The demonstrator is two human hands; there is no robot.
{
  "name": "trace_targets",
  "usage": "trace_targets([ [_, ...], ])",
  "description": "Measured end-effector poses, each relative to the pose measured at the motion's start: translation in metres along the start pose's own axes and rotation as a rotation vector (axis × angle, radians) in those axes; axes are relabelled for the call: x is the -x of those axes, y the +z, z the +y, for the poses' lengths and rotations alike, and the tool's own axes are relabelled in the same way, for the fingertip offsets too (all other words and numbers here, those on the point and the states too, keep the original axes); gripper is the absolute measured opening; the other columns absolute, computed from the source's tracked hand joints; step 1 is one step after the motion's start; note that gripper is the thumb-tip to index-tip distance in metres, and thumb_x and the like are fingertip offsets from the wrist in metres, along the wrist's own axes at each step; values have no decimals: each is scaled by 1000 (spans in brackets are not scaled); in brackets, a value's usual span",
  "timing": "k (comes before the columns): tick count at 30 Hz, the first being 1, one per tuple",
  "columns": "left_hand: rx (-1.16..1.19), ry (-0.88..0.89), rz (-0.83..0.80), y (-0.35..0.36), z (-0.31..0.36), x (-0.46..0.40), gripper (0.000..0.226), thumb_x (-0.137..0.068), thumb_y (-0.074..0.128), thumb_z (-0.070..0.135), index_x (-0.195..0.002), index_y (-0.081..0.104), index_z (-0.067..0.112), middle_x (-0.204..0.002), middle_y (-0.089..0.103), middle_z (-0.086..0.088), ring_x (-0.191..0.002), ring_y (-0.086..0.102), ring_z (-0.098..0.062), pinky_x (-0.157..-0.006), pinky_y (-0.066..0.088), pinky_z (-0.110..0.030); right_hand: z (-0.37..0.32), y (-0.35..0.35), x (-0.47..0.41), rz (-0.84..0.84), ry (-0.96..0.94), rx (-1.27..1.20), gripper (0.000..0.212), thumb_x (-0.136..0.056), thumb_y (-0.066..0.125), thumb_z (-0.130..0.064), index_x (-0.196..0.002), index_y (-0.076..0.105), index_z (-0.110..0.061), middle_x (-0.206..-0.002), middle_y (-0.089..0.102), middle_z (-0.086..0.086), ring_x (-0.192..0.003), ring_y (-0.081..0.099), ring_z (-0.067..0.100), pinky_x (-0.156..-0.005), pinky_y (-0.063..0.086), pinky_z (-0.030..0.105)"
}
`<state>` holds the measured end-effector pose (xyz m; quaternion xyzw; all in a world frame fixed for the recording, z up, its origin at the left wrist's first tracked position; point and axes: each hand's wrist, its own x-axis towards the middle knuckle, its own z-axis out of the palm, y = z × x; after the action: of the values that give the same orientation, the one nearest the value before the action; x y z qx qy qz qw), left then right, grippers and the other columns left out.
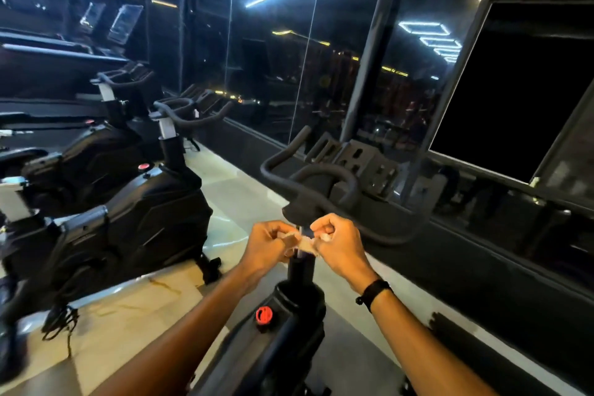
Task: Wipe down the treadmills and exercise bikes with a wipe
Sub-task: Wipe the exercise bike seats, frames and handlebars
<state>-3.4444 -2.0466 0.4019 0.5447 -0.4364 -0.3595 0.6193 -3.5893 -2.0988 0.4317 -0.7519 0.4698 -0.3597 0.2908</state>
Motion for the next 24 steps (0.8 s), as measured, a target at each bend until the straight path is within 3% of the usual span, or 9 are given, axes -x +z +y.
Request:
trace_targets([
  [2,73,-79,58,-2,-2,37,14,-89,65,-6,-79,67,3,-53,63,1,-46,58,-9,-49,53,-23,10,5,33,-133,24,52,16,-82,68,3,-96,71,-4,-81,65,0,-72,59,9,-58,43,9],
  [5,128,-151,123,-14,0,80,13,-89,63,-7,-80,65,1,-53,63,-2,-45,59,-12,-48,55,-26,12,19,70,-345,47,57,6,-89,70,-7,-94,70,-11,-74,64,-3,-63,54,1,-59,41,16],
  [7,86,-172,122,-30,4,106,6,-88,67,-5,-84,65,-1,-55,64,-5,-47,59,-15,-49,56,-29,-5,30,92,-383,-3,16,11,-86,78,-20,-88,67,-19,-65,60,-12,-55,51,-4,-56,41,17],
  [10,16,-175,142,-59,11,133,14,-85,75,4,-87,63,-1,-59,64,-10,-48,59,-18,-48,54,-28,-38,48,114,-374,-108,6,13,-83,79,-14,-83,67,-19,-61,60,-12,-52,53,-2,-53,45,18],
  [12,-21,-165,187,-85,19,151,17,-82,79,8,-82,64,0,-57,63,-8,-47,58,-17,-47,52,-27,-61,67,129,-392,-174,63,3,-87,71,-6,-86,69,-8,-69,67,-4,-62,59,5,-58,48,22],
  [14,-24,-170,220,-113,26,166,17,-80,81,8,-84,67,0,-59,63,-6,-48,58,-14,-48,51,-26,-81,88,143,-428,-201,79,6,-89,64,-4,-91,70,-2,-81,71,10,-75,65,19,-70,53,34],
  [19,197,-266,327,-210,31,213,33,-76,73,-10,-108,67,-5,-89,69,-15,-69,63,-19,-54,50,-27,-132,152,169,-506,-129,-88,26,-97,61,-16,-76,66,-1,-72,65,8,-70,57,17,-69,48,34],
  [22,384,-285,405,-277,29,249,33,-77,62,-20,-103,66,0,-103,69,-20,-79,66,-25,-60,55,-28,-174,210,194,-591,-149,-142,27,-99,57,-17,-75,64,-7,-72,61,6,-71,55,15,-69,44,34],
  [24,425,-291,475,-328,27,273,31,-79,57,-22,-98,65,2,-98,69,-19,-82,67,-28,-65,59,-31,-208,257,219,-673,-149,-212,22,-101,56,-18,-82,64,-10,-75,61,4,-71,55,13,-65,46,32],
])
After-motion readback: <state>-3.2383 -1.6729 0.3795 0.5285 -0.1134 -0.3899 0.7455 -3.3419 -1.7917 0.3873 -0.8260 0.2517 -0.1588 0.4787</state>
